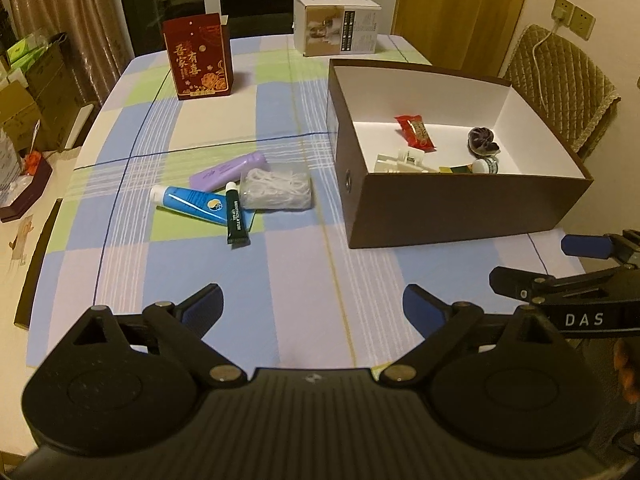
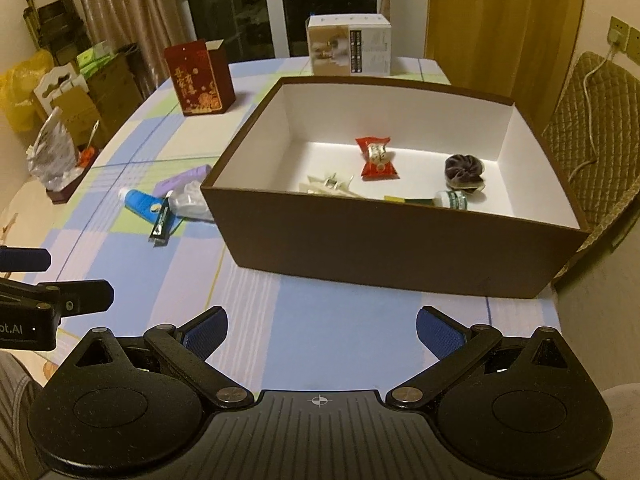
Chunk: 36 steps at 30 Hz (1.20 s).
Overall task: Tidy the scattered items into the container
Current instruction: 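Withdraw both grippers from the box back toward the remaining items, then grasp the clear plastic floss-pick box with the left gripper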
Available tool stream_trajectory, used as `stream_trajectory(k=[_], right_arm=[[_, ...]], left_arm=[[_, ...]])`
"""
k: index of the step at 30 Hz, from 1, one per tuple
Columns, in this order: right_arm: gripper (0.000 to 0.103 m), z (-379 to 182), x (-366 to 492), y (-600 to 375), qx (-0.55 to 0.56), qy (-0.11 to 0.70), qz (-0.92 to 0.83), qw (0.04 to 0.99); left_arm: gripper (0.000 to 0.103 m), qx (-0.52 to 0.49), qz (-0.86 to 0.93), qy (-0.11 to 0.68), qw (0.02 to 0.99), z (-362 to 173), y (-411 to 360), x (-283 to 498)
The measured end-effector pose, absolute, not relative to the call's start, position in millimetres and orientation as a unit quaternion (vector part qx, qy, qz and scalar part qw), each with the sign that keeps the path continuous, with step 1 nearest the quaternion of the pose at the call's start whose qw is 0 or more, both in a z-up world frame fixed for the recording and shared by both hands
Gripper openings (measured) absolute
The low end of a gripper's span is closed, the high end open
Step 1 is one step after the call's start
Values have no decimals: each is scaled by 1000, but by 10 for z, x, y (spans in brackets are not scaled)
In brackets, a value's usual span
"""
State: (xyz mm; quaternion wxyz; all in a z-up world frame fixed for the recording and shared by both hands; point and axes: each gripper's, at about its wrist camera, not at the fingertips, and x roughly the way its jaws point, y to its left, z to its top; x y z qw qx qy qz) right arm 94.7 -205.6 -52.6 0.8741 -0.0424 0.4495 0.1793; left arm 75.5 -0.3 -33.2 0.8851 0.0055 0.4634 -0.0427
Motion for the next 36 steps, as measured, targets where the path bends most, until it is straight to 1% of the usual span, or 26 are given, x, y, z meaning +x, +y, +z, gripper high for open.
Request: stream_trajectory(k=[8,15,19,22,26,31,36], right_arm=[[103,-650,1007,-1977,-47,465,185,865],[103,-799,1126,-1933,-44,473,187,860],[103,-890,1193,-1955,-41,479,183,857],[103,-963,1240,-2003,-37,486,175,856],[103,-1067,1292,-2088,-30,496,156,854],[103,-1167,1351,-2147,-26,506,138,851],[103,-1223,1432,-2152,-27,514,127,848]], left_arm=[[95,6,-45,480,876,-466,18,796],[95,10,-40,500,865,-685,90,880],[95,22,-51,496,867,-826,188,947],[92,63,-75,474,875,-935,286,1041],[80,153,-146,448,869,-1073,384,1263],[80,278,-259,418,825,-1127,411,1684],[80,359,-337,391,778,-1130,299,2187]])
